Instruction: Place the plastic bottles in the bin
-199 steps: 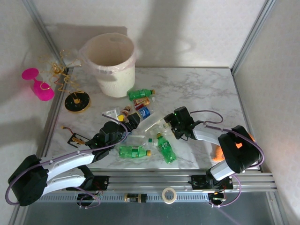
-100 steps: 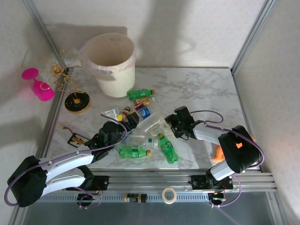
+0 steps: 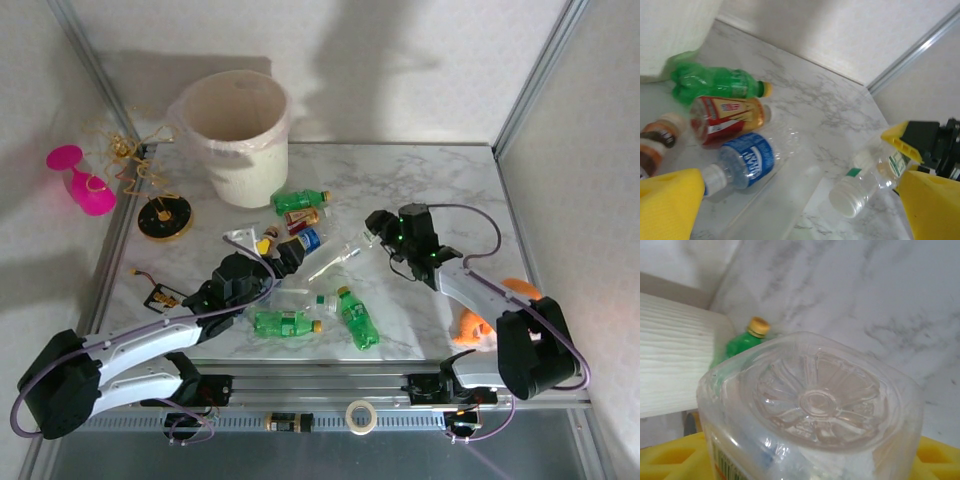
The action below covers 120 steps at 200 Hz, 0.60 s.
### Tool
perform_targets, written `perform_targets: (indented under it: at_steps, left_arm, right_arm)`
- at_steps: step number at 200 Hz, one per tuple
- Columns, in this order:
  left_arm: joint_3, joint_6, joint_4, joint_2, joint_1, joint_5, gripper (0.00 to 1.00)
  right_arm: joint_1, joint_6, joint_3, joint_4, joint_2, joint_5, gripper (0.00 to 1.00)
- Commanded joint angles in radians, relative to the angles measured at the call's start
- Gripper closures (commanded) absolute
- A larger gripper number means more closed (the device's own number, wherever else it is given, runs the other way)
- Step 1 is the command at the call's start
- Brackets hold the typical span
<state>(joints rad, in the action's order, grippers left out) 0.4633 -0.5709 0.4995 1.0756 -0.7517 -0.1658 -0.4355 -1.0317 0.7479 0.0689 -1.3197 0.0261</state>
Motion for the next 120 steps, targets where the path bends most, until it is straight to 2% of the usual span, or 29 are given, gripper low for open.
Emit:
perform_targets:
  at_steps: [1, 21, 69, 95, 120]
  left_arm:
    - [0.065, 0.07, 0.044, 0.034, 0.01, 0.159, 0.0]
    - [0.099, 0.118, 0.086, 0.079, 0.014, 0.295, 0.0]
    - [0.187, 0.2, 0.089, 0.185, 0.015, 0.535, 0.0]
    - [0.226, 0.224, 0.067, 0.231, 0.015, 0.615, 0.0]
    - [0.246, 0.226, 0.064, 0.271, 0.015, 0.64, 0.01]
  right_arm:
    - [0.002, 0.181, 0.053, -0.052, 0.057, -0.006, 0.38]
    - [0.003, 0.238, 0.059, -0.049, 0.098, 0.041, 0.41]
    - [0.004, 0.312, 0.097, -0.056, 0.155, 0.178, 0.42]
    - [0.004, 0.353, 0.136, -0.082, 0.17, 0.233, 0.42]
    - [0.002, 0.38, 0.165, -0.107, 0.179, 0.273, 0.42]
